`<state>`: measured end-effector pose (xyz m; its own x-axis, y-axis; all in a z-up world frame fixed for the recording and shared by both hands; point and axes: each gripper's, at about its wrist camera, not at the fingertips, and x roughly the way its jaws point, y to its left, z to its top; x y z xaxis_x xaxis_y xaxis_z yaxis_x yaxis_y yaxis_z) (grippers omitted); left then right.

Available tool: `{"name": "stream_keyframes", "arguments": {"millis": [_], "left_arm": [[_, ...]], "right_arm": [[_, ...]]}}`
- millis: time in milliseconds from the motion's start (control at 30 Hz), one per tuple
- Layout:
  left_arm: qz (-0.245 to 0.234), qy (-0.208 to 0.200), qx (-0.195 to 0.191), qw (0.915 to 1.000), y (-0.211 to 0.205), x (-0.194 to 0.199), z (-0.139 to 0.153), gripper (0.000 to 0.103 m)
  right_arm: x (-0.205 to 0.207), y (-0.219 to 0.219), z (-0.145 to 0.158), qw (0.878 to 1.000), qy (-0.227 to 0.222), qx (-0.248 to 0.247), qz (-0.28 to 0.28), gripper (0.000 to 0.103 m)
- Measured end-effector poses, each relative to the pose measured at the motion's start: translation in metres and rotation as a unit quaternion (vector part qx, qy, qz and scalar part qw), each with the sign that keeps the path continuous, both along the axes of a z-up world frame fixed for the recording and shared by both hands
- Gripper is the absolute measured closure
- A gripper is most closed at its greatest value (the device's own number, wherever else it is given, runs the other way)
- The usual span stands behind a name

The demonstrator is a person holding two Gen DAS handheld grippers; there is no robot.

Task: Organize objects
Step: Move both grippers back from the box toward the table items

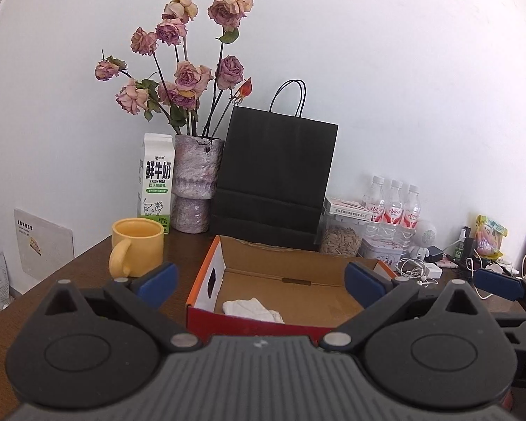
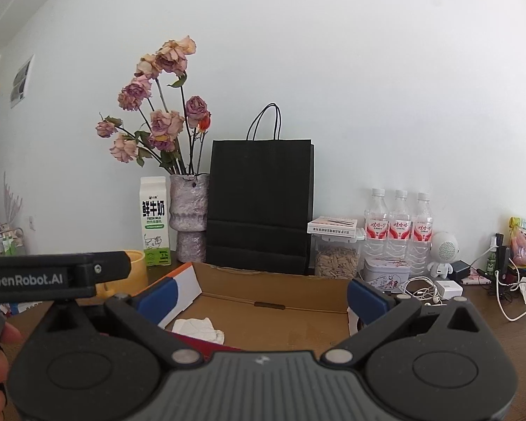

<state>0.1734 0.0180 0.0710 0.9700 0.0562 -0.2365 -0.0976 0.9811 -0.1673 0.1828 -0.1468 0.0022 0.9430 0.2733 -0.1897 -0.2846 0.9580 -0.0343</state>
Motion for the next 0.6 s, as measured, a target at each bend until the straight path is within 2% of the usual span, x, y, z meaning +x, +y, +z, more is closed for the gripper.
{"name": "stream_keyframes", "arguments": {"millis": [300,600], "left_arm": [[-0.001,0.017,0.011,0.9998,0.009,-0.053,-0.008,0.0],[0.0,0.055,0.03,0.998,0.021,-0.1,-0.028,0.0]], "right_arm": [[-0.056,-0.013,-0.002,1.0,0.003,-0.014,-0.001,0.0],[-0.11,-0.038,-0.018,0.999,0.022,-0.036,-0.012,0.0]]}}
